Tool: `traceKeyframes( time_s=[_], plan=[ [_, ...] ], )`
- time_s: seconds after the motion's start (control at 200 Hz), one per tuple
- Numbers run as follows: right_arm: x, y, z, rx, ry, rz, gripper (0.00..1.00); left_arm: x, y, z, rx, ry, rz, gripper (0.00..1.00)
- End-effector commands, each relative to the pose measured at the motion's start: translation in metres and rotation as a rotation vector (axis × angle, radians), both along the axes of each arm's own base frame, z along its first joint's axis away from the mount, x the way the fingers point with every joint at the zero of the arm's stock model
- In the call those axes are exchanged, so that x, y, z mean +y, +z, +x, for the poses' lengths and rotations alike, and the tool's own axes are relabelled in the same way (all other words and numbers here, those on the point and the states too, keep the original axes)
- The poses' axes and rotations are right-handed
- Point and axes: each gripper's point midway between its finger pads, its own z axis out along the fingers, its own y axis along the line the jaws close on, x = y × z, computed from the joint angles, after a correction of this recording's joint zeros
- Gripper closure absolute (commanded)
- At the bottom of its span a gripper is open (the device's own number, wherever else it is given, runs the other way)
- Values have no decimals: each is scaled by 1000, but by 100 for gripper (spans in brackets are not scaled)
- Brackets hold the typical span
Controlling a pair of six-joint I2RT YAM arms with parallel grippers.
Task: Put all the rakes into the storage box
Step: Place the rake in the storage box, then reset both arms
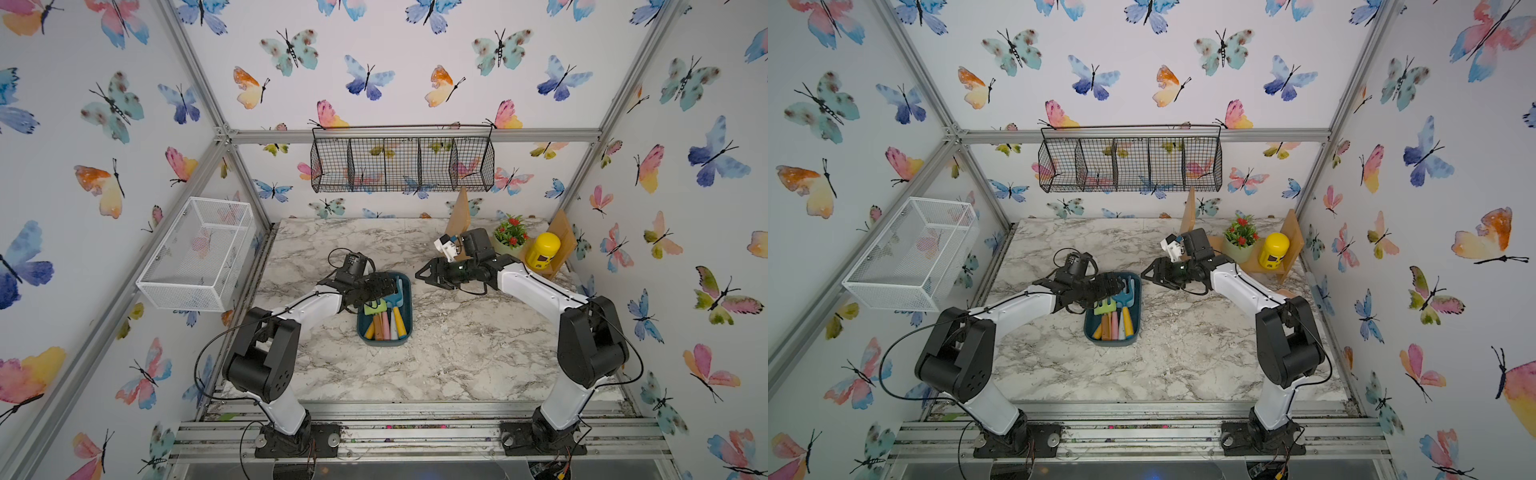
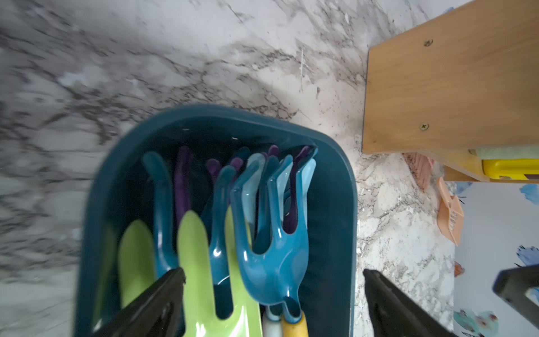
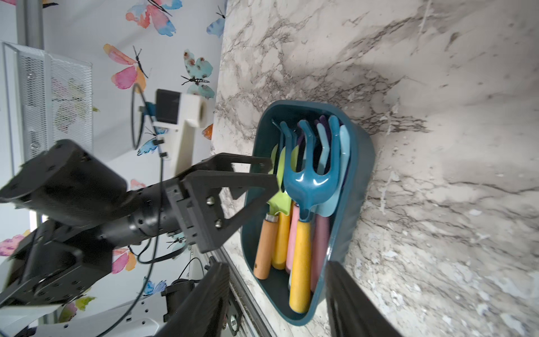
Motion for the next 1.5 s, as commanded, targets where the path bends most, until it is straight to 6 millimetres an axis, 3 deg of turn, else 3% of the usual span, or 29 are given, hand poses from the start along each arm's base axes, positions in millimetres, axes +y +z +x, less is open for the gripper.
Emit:
traceKeyframes(
  time_s=[0.0, 0.12, 0.205, 0.255, 0.34, 0.446, 0.606, 0.791, 0.896, 1.041, 1.056, 1.071, 1.086, 1.146, 1.286, 1.382, 1.497],
  plan=[
    [-39, 10, 21, -61, -119, -95, 43, 36, 46, 9, -135, 102, 162, 1],
    [-98, 11, 41, -71, -279, -156, 42, 65, 83, 10, -266, 177, 264, 1],
    [-155, 14, 57, -108, -452, -229, 40, 89, 106, 10, -348, 258, 347, 1],
    [-191, 15, 62, -149, -572, -304, 39, 109, 113, 9, -382, 329, 400, 1],
    [-241, 19, 62, -270, -751, -470, 39, 139, 105, 6, -393, 400, 464, 1],
    [-280, 28, 53, -474, -883, -612, 39, 174, 95, -3, -402, 477, 591, 1],
    [-309, 24, 37, -639, -922, -795, 36, 220, 100, -20, -466, 595, 791, 1],
    [-324, -24, 34, -674, -944, -900, 36, 268, 86, -32, -430, 745, 814, 1],
    [-326, -46, 29, -725, -967, -894, 36, 275, 75, -39, -457, 775, 802, 1],
    [-321, -65, 17, -823, -943, -856, 38, 284, 74, -54, -531, 853, 788, 1],
    [-319, -63, 16, -847, -941, -839, 37, 285, 74, -56, -541, 854, 790, 1],
    [-313, -62, 16, -878, -916, -814, 8, 285, 75, -57, -555, 858, 787, 1],
    [-307, -61, 15, -906, -884, -798, 2, 287, 76, -58, -563, 864, 784, 1],
    [-297, -63, 14, -944, -820, -776, 1, 292, 80, -62, -591, 889, 775, 1],
    [-300, -65, 9, -971, -851, -761, 1, 301, 81, -67, -622, 905, 771, 1],
    [-300, -72, 10, -910, -835, -776, 1, 302, 74, -63, -622, 864, 777, 1],
    [-300, -68, 9, -946, -846, -769, 1, 300, 61, -60, -607, 832, 765, 1]
  ],
)
